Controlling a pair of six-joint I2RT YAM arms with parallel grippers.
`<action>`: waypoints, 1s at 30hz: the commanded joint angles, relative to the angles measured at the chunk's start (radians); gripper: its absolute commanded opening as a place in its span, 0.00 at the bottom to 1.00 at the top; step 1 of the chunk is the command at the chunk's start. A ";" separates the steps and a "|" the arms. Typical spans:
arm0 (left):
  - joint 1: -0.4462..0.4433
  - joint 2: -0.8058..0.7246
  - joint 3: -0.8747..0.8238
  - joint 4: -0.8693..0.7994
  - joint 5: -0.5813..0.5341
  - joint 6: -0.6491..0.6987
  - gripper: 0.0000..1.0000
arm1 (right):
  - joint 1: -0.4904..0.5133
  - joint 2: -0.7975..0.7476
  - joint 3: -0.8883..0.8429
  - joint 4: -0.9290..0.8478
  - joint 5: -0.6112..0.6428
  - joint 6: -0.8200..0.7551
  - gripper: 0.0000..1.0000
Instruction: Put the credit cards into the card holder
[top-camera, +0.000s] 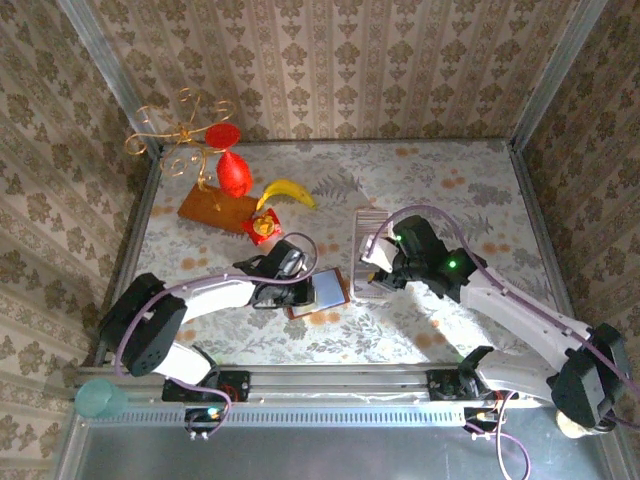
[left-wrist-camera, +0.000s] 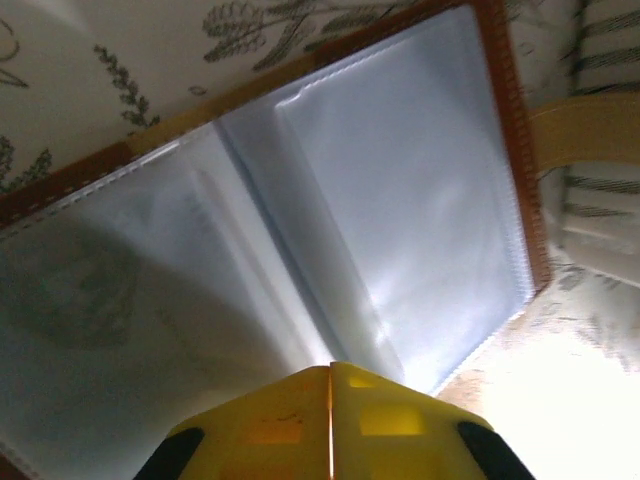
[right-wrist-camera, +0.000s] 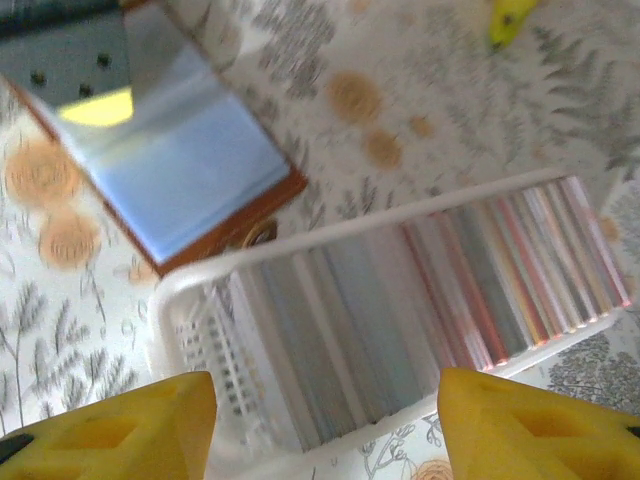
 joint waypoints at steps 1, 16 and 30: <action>-0.007 0.003 0.008 -0.008 -0.035 0.069 0.08 | -0.007 0.055 -0.004 -0.053 -0.015 -0.171 0.62; -0.002 -0.224 -0.166 -0.098 -0.038 0.083 0.15 | -0.007 0.190 0.015 0.038 -0.018 -0.307 0.72; 0.150 -0.579 -0.241 -0.191 0.019 -0.024 0.34 | 0.020 0.277 -0.005 0.128 0.038 -0.427 0.75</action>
